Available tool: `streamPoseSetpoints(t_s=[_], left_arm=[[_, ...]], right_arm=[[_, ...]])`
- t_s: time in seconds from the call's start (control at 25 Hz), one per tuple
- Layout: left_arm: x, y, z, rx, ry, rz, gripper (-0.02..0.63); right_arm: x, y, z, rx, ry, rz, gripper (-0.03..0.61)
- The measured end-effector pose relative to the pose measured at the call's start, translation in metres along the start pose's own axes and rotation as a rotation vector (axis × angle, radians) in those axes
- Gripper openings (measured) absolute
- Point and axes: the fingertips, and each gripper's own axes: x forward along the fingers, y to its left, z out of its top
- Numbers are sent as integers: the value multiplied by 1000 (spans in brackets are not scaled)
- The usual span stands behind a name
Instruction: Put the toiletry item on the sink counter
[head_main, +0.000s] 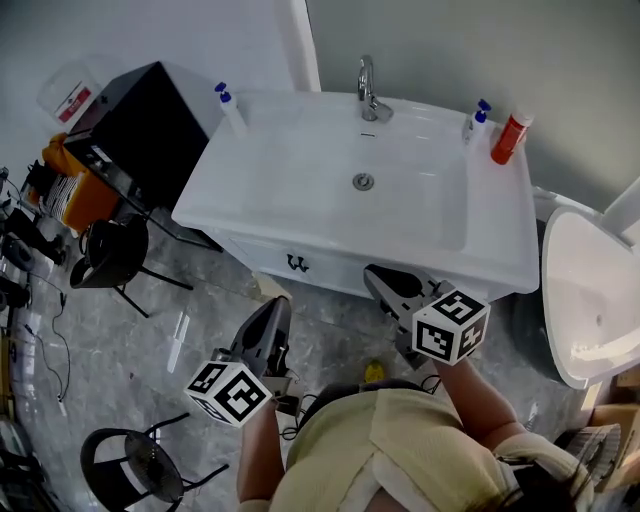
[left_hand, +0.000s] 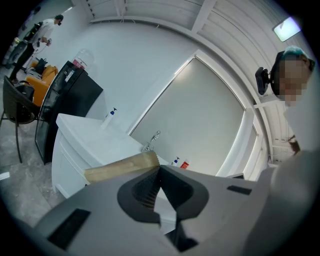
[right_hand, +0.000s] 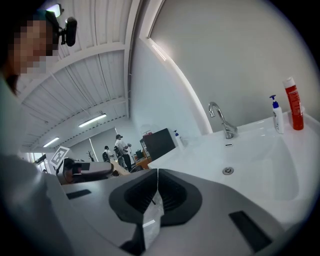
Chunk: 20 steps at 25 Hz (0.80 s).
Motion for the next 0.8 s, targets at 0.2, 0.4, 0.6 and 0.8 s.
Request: streamPoseSetpoints(t_s=[0.2,0.4,0.6,0.8], left_arm=[[20,-6,9,9,-10,-16,35],[34,1,22,27,-13,-15,35],[54,16,38,46,0,-41,35],[79,33,58,52,23,-79,35]], right_arm=[[6,-15,4,11,-7,5,28],[18,-24,7,13,8,10,28],[35,-37,20,-1,1,-8,28],[62,-50,36,-6,-8,-37,28]])
